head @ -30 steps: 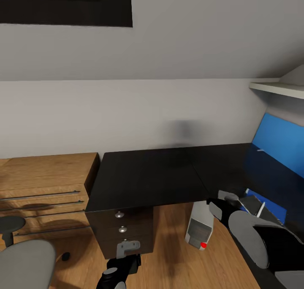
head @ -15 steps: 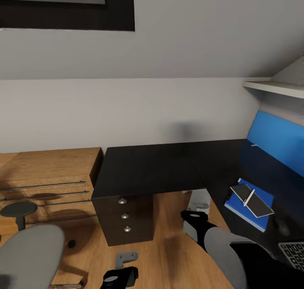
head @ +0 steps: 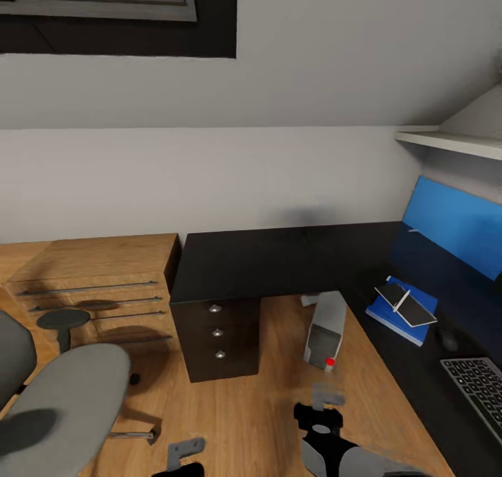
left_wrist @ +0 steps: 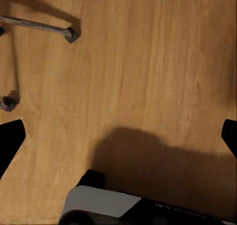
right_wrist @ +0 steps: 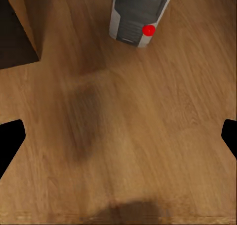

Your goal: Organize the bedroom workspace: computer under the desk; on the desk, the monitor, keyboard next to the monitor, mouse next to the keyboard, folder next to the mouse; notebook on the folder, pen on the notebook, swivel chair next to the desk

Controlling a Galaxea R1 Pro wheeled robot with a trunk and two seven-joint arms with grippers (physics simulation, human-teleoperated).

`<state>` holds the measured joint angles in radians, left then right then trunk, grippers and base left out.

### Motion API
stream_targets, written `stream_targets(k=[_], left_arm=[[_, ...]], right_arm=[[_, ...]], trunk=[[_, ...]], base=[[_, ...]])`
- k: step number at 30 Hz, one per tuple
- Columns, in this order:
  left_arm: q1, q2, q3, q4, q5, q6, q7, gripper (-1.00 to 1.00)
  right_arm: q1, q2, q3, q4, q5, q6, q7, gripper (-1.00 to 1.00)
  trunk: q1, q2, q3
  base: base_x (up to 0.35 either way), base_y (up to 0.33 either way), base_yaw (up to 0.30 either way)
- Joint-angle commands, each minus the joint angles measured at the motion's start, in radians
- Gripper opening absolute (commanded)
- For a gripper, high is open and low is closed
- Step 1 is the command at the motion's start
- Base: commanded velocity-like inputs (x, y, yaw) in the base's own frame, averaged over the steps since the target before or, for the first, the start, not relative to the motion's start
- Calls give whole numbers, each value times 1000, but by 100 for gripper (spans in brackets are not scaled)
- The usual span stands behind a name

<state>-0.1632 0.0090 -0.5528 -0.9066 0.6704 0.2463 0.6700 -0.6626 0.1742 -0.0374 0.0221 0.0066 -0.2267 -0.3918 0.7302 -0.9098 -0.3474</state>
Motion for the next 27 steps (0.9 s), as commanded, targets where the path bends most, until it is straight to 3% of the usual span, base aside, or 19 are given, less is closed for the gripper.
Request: stream_targets(k=[1, 2, 4, 8, 13, 19, 27], left_arm=[[-1, 2, -8, 78, 3, -57, 6, 100], [-1, 1, -12, 161, 3, -126, 5, 100], [-1, 0, -16, 248, 4, -193, 0, 100], [-1, 0, -18, 340, 5, -243, -33, 100], [-1, 0, -19, 415, 7, -260, -97, 100], [-1, 0, -19, 500, 9, -267, -241, 100], [-1, 0, -18, 518, 8, -269, -302, 100]], right_arm=[[27, 0, -2, 2, 2, -20, 6, 100], [53, 0, -4, 2, 1, -36, 14, 100], [76, 0, -6, 2, -1, -61, 23, 100], [97, 0, -8, 2, -2, -123, 33, 100], [105, -7, -8, 2, -2, -186, 42, 100], [108, -16, -9, 2, -1, -222, 61, 100], [109, -19, -9, 2, 0, -256, 65, 100]], trunk=[[0, -1, -1], [0, -1, -1], [0, -1, -2], [0, -1, -5], [0, -1, -8], [0, -1, -9], [0, -1, -9]], base=[[-277, 224, 15], [-263, 227, 80], [-240, 198, 134], [-195, 105, 197], [-143, 32, 235], [-48, 7, 268], [-9, 1, 284]])
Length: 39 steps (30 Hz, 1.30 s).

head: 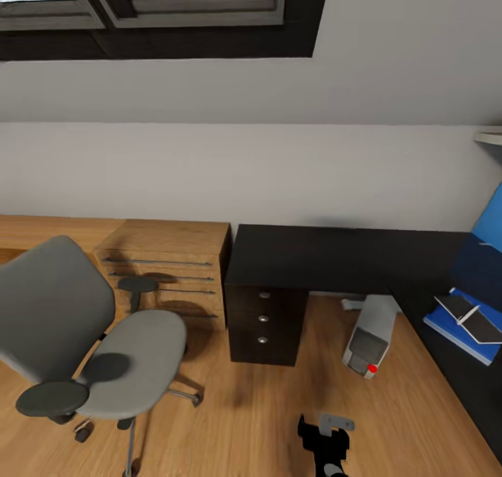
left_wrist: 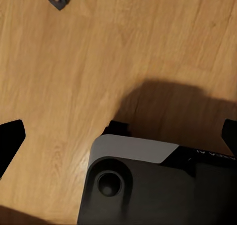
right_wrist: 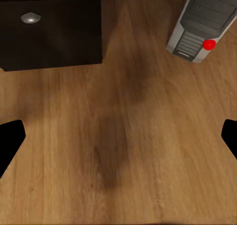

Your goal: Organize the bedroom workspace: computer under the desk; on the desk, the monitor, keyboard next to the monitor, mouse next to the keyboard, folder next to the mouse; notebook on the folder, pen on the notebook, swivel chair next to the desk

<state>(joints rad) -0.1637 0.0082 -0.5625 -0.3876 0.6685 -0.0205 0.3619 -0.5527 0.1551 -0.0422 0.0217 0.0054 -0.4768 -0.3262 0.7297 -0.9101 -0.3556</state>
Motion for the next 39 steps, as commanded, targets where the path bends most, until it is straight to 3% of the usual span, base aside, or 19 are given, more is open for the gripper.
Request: stream_targets(k=[1, 9, 15, 18, 21, 25, 27, 32, 39], left_arm=[[-1, 1, -8, 0, 9, -2, 4, 100], [-1, 2, -8, 2, 5, -3, -6, 100], [-1, 1, -12, 2, 0, -46, -7, 100], [-1, 1, -26, 3, -5, -107, -7, 100], [-1, 1, -60, 4, -13, -210, -7, 100], [-1, 3, -81, 6, -16, -302, -5, 100], [-1, 4, -89, 9, -16, -386, 0, 100], [0, 6, -89, 14, -13, -429, 4, 100], [-1, 5, -91, 34, -13, -436, -1, 100]], right_arm=[[-1, 0, -4, 2, 1, -17, -1, 100], [37, -17, -4, 1, 4, -129, -1, 100], [116, -52, -3, 0, 9, -215, -1, 100], [151, -68, -2, 0, 11, -275, -1, 100], [192, -78, -1, 0, 12, -367, 0, 100], [232, -77, 1, 0, 26, -472, 0, 100], [270, -67, 1, 0, 54, -557, -4, 100], [287, -70, 1, -4, 67, -570, -7, 100], [291, -77, 2, -3, 72, -570, -7, 100]], trunk=[[0, -1, -1], [0, -1, -1], [0, -1, -1], [0, -1, -1], [0, -1, -1], [0, -1, -1], [0, -1, -1], [0, -1, -1], [0, -1, -1]], base=[[-3, 0, 286], [97, 0, 287], [37, 0, 288], [12, 0, 288], [5, 0, 288], [2, 0, 288], [1, 0, 288], [0, 0, 288], [0, 0, 288]])
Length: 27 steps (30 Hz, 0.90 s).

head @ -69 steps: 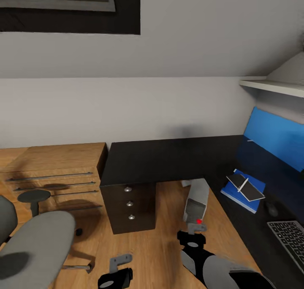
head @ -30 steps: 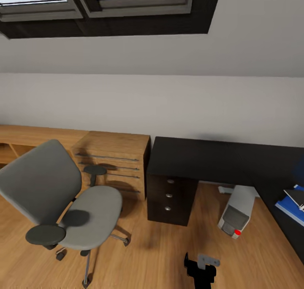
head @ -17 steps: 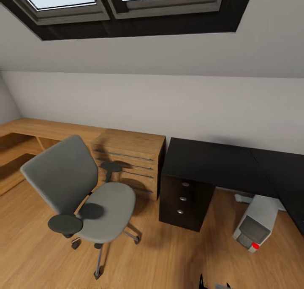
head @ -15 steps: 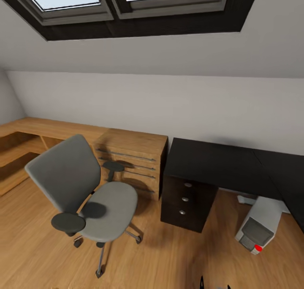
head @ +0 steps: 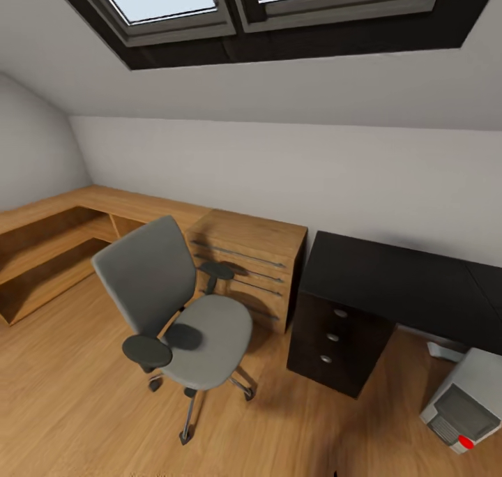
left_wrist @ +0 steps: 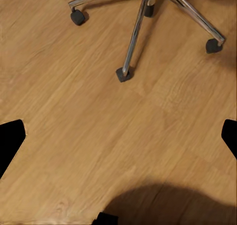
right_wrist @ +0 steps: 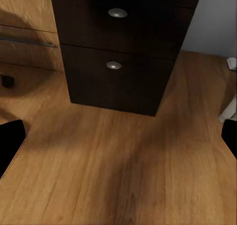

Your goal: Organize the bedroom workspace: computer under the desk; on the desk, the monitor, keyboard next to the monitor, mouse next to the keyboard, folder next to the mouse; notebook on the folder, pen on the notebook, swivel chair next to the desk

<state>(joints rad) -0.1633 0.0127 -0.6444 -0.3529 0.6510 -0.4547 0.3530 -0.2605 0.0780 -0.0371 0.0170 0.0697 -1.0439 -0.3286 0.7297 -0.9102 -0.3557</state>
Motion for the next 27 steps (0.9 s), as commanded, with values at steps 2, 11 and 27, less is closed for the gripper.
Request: stream_targets(k=[2, 11, 27], left_arm=[[-1, -2, -11, 43, 1, -4, 6, 100], [-1, -1, -11, 84, -4, -80, 3, 100], [0, 18, -116, 321, -196, -463, 10, 100]], right_arm=[[-1, -3, -3, 2, 10, -3, -4, 100], [0, -14, -1, 1, 12, -3, -1, 100], [0, -16, 0, 1, 13, -3, 0, 100]], trunk=[[0, -1, -1], [0, -1, -1], [0, -1, -1]], base=[[0, 0, 288], [0, 0, 288], [0, 0, 265]])
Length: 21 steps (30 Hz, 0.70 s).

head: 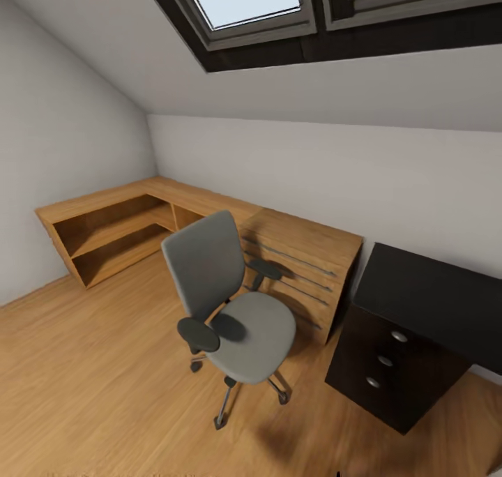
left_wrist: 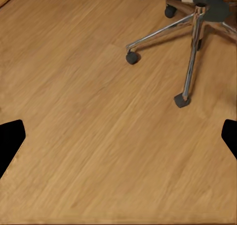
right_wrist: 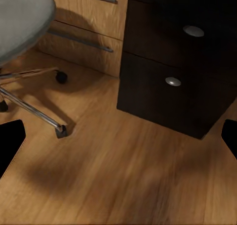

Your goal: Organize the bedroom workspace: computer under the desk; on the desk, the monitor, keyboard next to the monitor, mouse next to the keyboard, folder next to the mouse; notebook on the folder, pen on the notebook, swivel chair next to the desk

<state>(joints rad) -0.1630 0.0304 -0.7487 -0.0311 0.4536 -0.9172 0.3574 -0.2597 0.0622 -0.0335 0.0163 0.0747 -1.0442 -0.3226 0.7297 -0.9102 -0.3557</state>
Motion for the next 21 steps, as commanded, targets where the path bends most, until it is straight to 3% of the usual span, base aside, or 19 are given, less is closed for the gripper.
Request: stream_targets(k=[1, 4, 8, 10, 11, 15, 21], left_arm=[[1, 4, -12, 2, 1, -2, 6, 100], [32, 15, -13, 8, 3, -28, 7, 100], [59, 15, -14, 11, 22, -130, 8, 100], [62, 14, -14, 11, 26, -130, 9, 100], [65, 11, -11, 11, 53, -130, 9, 100], [66, 7, -9, 11, 75, -130, 9, 100], [66, 7, -10, 11, 80, -130, 7, 100]], right_arm=[[-1, 0, -3, 2, 8, -3, -6, 100], [-1, 0, -3, 2, 8, -3, -6, 100], [-1, 1, -3, 1, 8, -3, -6, 100], [-1, 2, -2, 1, 8, -3, -7, 100], [-1, 6, -3, 0, 7, -3, -10, 100], [-1, 9, -3, -2, 7, -3, -36, 100], [-1, 12, 0, -2, 7, -3, -120, 100]], trunk=[[0, -1, -1], [0, -1, 0], [0, -1, 1], [0, -1, 2], [0, -1, 3], [0, -1, 8], [0, -1, 15]], base=[[0, 0, 262], [0, 0, 263], [0, 0, 264], [0, 0, 265], [0, 0, 234], [0, 0, 214], [0, 0, 184]])
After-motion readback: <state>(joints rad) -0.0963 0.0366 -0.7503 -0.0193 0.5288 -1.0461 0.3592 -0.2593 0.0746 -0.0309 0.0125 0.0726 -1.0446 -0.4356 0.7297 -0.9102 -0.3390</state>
